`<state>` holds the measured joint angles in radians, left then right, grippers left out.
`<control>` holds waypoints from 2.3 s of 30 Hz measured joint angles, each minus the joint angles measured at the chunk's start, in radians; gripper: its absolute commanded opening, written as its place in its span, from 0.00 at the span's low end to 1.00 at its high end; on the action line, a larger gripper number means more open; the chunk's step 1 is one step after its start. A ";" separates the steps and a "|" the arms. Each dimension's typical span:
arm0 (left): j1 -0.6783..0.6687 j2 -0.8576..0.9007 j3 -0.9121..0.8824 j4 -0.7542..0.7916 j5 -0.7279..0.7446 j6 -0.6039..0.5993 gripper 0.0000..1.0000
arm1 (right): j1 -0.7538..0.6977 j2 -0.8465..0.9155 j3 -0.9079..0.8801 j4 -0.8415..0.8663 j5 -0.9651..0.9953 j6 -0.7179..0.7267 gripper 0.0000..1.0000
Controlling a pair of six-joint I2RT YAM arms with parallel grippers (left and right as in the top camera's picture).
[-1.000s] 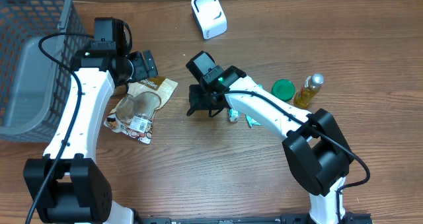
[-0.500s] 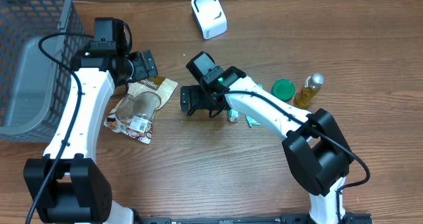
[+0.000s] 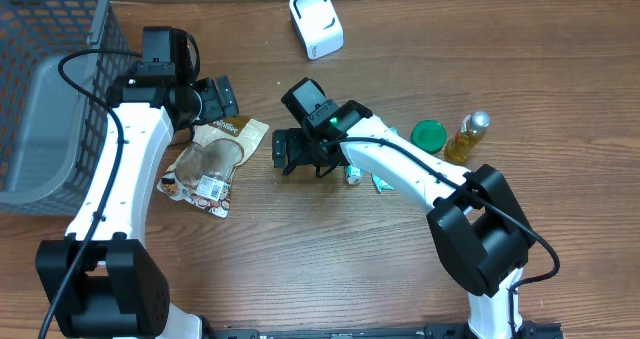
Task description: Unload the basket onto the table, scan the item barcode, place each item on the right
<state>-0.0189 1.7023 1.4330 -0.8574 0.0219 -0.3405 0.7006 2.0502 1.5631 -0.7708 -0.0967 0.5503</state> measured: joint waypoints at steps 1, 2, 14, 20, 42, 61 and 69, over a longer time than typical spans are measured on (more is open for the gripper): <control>0.000 0.000 0.000 0.000 0.000 0.000 1.00 | 0.000 0.000 0.000 0.000 0.000 0.000 1.00; 0.000 0.000 0.000 0.000 0.000 0.000 1.00 | 0.000 0.000 0.000 0.000 0.000 0.000 1.00; 0.000 0.000 0.000 0.000 0.000 0.000 0.99 | 0.000 0.000 0.000 0.034 0.000 0.000 1.00; 0.000 0.000 0.000 0.000 0.000 0.000 1.00 | 0.000 0.000 0.000 0.037 0.000 0.000 1.00; 0.000 0.000 0.000 0.000 0.000 0.000 1.00 | 0.000 0.000 0.000 0.045 0.000 0.000 1.00; 0.000 0.000 0.000 0.015 0.000 0.000 1.00 | -0.126 0.000 0.000 -0.016 0.001 0.000 1.00; 0.000 0.000 0.000 0.024 0.000 0.000 1.00 | -0.129 0.000 0.000 -0.006 0.000 0.000 1.00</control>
<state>-0.0189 1.7023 1.4330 -0.8333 0.0219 -0.3405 0.5720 2.0502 1.5631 -0.7773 -0.0963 0.5507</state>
